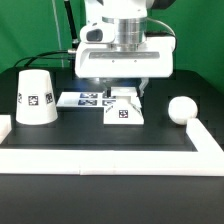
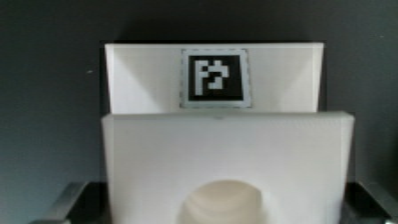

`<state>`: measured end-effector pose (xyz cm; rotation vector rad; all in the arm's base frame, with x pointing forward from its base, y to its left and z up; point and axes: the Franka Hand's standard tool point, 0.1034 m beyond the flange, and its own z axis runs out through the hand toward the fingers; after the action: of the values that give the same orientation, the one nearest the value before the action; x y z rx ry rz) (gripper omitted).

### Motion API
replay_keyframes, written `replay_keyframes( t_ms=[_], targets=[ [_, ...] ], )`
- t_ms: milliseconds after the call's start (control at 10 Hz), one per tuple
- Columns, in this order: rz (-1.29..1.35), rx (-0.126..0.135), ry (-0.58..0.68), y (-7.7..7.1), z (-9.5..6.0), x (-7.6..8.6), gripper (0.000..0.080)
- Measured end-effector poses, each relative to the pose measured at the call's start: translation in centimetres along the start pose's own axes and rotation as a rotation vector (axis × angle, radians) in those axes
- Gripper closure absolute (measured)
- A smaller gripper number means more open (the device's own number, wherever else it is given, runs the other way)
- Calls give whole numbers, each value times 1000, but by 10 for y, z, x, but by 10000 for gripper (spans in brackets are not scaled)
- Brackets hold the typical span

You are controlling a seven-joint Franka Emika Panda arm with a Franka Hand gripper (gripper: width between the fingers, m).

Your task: Assemble lamp

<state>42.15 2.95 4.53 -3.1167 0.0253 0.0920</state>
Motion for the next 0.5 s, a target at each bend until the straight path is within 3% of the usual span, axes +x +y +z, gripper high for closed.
replay_keyframes(
  t_ms=[500],
  targets=[
    [-31, 11, 57, -17, -3, 54, 265]
  ],
)
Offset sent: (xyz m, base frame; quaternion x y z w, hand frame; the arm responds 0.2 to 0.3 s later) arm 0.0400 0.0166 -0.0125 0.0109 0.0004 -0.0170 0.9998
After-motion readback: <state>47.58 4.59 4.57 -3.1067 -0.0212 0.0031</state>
